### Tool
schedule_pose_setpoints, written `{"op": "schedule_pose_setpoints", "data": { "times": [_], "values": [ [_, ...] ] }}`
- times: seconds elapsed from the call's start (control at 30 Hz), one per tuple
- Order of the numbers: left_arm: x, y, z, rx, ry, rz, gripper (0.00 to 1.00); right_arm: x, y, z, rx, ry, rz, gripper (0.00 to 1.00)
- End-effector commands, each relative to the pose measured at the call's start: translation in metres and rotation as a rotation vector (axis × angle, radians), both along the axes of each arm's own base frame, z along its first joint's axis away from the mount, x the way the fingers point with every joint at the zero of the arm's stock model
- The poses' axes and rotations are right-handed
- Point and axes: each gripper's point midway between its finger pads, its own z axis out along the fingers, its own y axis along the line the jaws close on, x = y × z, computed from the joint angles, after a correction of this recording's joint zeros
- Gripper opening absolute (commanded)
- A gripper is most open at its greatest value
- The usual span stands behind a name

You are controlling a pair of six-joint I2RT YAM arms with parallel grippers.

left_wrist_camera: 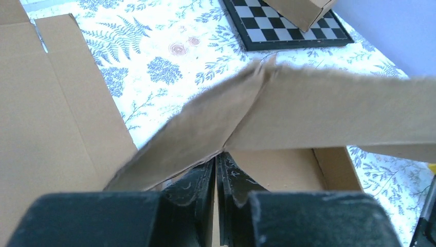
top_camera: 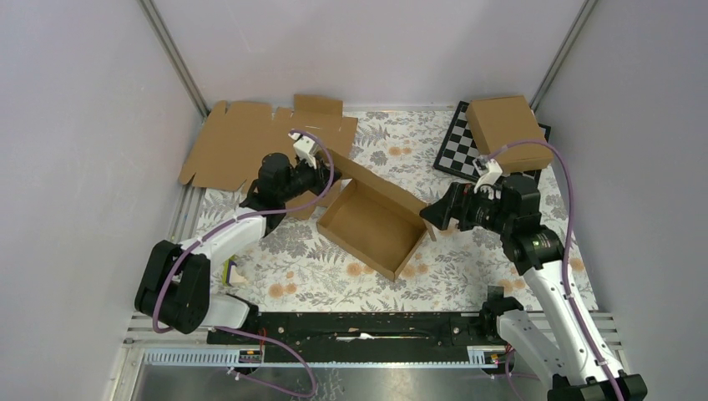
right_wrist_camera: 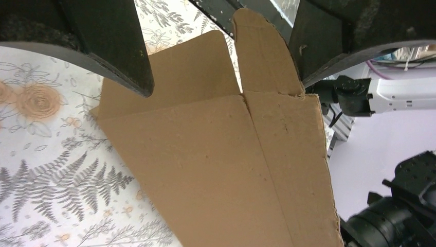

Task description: Fold the paper box

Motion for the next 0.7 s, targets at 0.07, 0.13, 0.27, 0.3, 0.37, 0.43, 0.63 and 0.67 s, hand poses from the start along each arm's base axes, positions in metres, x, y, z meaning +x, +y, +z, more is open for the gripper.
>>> {"op": "schedule_pose_setpoints", "data": {
  "times": [0.07, 0.13, 0.27, 0.3, 0.37, 0.43, 0.63, 0.67],
  "values": [
    [0.004, -0.016, 0.054, -0.094, -0.063, -0.007, 0.12, -0.018, 0.019, -0.012, -0.018, 0.014, 0.061, 0.99],
    [0.002, -0.025, 0.054, -0.103, -0.05, -0.013, 0.14, -0.019, 0.022, -0.015, -0.038, 0.017, 0.067, 1.0],
    [0.001, -0.037, 0.055, -0.101, -0.044, -0.01, 0.17, -0.016, 0.018, -0.025, -0.124, 0.034, 0.024, 0.93],
    [0.001, -0.039, 0.056, -0.101, -0.044, -0.012, 0.18, -0.012, 0.015, -0.026, -0.147, 0.034, -0.005, 0.89],
    [0.0, -0.04, 0.056, -0.098, -0.045, -0.01, 0.19, -0.005, 0.007, -0.029, -0.188, 0.05, -0.061, 0.75],
    [0.0, -0.039, 0.056, -0.094, -0.048, -0.006, 0.19, 0.003, 0.003, -0.03, -0.209, 0.064, -0.102, 0.58],
    [0.015, -0.014, 0.048, -0.033, 0.009, 0.155, 0.2, 0.014, 0.007, -0.02, -0.192, 0.082, -0.128, 0.31],
    [0.019, -0.004, 0.045, -0.02, 0.029, 0.205, 0.21, 0.014, 0.008, -0.016, -0.189, 0.073, -0.118, 0.31]
  ]
}}
